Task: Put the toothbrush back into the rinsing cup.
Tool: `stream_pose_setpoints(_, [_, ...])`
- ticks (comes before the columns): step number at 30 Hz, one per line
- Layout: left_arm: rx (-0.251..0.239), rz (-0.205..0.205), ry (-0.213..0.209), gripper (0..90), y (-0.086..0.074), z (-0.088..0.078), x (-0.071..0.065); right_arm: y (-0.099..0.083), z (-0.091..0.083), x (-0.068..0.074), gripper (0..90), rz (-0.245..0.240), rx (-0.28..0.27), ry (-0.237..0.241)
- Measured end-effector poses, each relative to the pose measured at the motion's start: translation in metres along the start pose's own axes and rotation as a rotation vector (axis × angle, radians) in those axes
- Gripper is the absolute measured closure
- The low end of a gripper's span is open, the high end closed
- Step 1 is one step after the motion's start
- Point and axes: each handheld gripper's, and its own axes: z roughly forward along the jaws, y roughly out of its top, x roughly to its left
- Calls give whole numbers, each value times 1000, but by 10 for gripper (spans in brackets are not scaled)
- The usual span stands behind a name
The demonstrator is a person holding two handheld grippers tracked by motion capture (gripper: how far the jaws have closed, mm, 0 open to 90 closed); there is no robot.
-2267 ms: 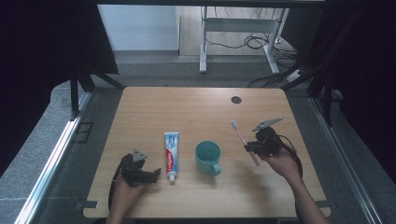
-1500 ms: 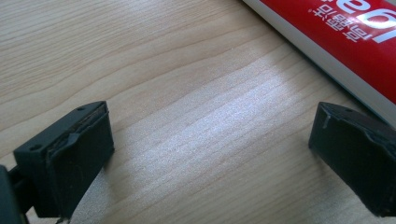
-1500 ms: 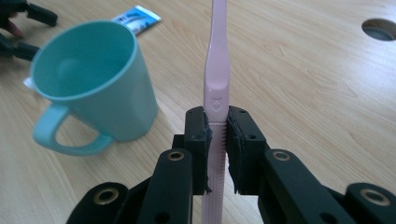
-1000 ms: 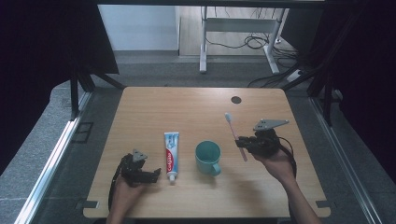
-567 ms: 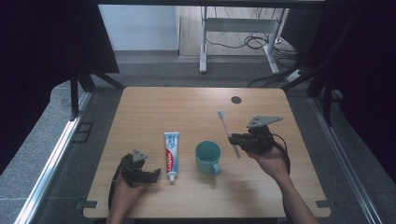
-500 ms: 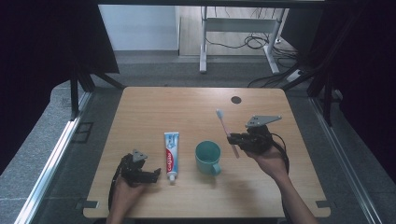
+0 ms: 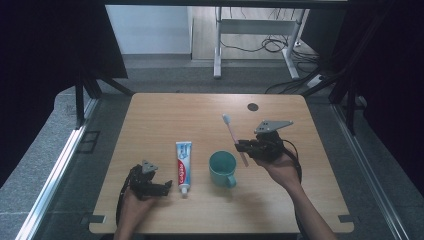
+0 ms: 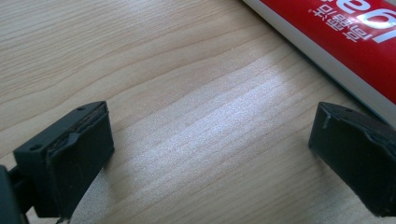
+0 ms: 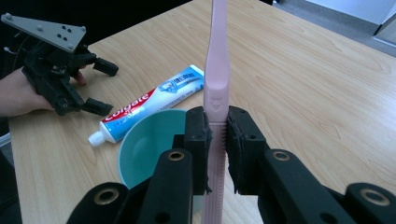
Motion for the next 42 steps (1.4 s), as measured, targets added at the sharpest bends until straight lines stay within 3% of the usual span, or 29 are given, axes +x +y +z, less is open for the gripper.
stream_pose_setpoints(23, [0, 1, 0, 0, 0, 0, 0, 22, 19, 17, 786, -32, -22, 36])
stream_pose_setpoints(42, [-3, 0, 0, 0, 0, 0, 0, 2, 46, 18, 786, -26, -2, 55])
